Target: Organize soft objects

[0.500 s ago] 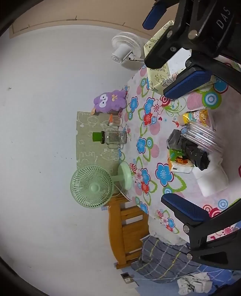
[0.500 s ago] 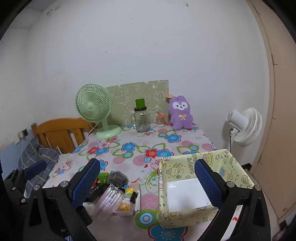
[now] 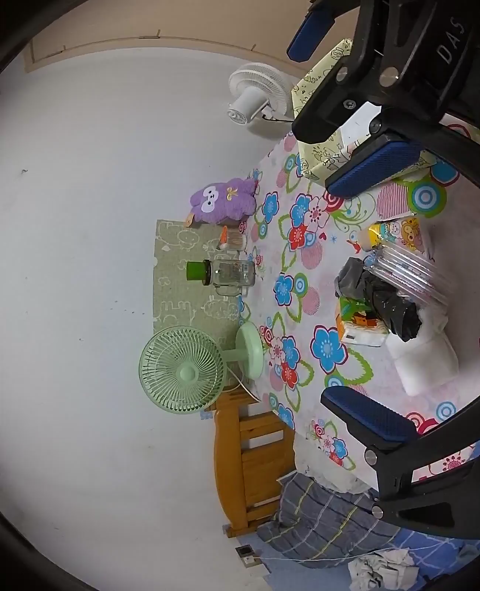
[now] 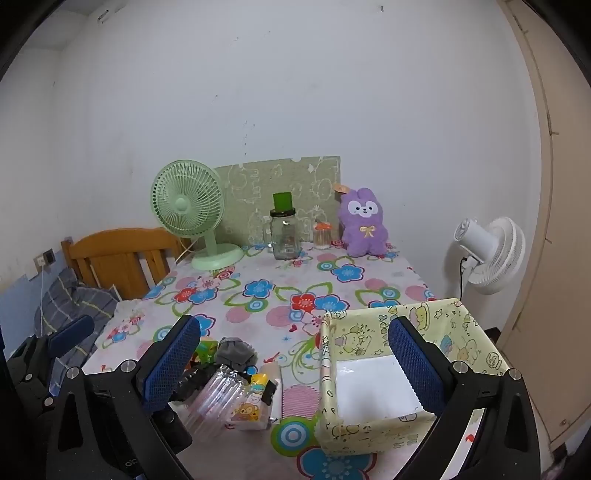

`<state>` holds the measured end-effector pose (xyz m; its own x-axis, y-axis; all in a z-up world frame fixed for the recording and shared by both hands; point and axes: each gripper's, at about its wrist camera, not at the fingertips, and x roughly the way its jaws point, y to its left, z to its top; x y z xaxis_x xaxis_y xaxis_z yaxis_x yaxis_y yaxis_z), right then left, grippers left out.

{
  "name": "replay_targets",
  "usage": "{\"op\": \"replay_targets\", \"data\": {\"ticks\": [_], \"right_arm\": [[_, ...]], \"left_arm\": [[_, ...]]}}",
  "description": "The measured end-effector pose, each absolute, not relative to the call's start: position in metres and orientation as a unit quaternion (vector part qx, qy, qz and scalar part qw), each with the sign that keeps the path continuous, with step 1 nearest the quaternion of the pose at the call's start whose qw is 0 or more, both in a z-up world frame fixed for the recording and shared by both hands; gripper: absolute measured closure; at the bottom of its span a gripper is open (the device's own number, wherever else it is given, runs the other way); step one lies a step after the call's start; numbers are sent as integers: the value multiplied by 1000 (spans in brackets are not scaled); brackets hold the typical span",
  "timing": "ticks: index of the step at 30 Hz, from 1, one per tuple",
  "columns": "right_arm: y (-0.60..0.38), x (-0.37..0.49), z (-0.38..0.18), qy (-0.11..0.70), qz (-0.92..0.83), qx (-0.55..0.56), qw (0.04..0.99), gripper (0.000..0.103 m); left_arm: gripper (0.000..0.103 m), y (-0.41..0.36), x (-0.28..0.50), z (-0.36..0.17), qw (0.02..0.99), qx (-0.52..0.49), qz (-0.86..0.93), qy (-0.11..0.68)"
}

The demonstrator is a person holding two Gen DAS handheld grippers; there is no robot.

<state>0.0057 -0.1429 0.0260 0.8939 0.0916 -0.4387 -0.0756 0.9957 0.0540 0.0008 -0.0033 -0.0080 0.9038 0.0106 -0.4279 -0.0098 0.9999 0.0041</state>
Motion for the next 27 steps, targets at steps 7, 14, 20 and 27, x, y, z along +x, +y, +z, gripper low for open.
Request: {"op": "replay_targets", "data": {"ticks": [7,14,20,27], "right_arm": [[-143,7,26,230,45,19,972,0],[-142,7,25,230,46,19,972,0],[-142,7,25,228,46,20,972,0],[-140,7,25,230,48,19,972,0]], "left_arm": [[0,-5,2,-11,975,2,5,221],[0,-4,3,-11,974,0,0,225],[0,-5,5,-13,974,-4,-3,226],[0,-5,6,-13,974,-4,-5,228]]}}
